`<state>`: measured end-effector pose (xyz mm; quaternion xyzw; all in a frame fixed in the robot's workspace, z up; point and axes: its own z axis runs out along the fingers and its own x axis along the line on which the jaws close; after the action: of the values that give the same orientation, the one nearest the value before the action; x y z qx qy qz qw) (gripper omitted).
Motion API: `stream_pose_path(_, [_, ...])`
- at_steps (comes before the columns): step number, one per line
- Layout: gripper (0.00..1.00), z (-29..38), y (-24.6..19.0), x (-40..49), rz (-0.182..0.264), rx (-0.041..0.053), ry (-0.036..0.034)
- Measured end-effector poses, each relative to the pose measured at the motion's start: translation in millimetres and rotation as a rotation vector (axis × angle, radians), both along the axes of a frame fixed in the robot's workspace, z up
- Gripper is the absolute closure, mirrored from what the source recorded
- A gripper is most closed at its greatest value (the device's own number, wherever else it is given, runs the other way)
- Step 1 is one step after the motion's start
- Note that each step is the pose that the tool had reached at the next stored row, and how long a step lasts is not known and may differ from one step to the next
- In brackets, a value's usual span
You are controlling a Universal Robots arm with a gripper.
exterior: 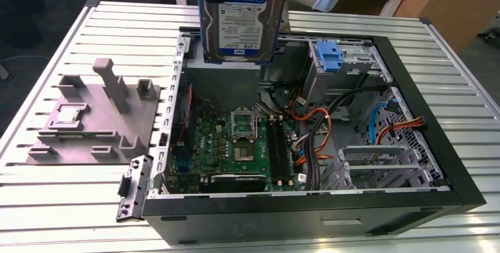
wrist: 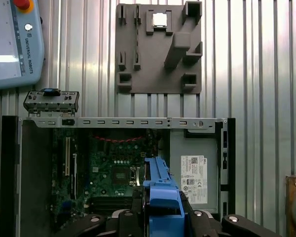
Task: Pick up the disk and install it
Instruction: 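Pick up the disk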
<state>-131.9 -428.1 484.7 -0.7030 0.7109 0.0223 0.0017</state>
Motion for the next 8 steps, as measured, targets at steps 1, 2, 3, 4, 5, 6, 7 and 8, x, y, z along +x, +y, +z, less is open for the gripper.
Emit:
stream_pose_path(1, [0.63,-0.2,0.0,3.8,0.0,0.0001,0.0])
stream_pose_path(2, [0.63,-0.3,0.0,7.2,0.0,0.0,0.0])
stream_pose_path(3, [0.63,-0.5,0.0,9.9,0.0,0.0001,-0.0001])
stream_pose_path(4, [0.63,-0.9,-0.3,11.6,0.0,0.0,-0.0001])
stream_pose_path(5, [0.63,-1.5,-1.3,12.1,0.0,-0.0001,-0.0002])
stream_pose_path(6, [0.63,-1.9,-3.1,12.4,0.0,-0.0007,0.0])
stream_pose_path(7, [0.63,-2.5,-6.1,12.4,0.0,-0.0008,-0.0001])
stream_pose_path(8, [0.63,-3.2,-9.0,12.4,0.0,-0.0007,-0.0003])
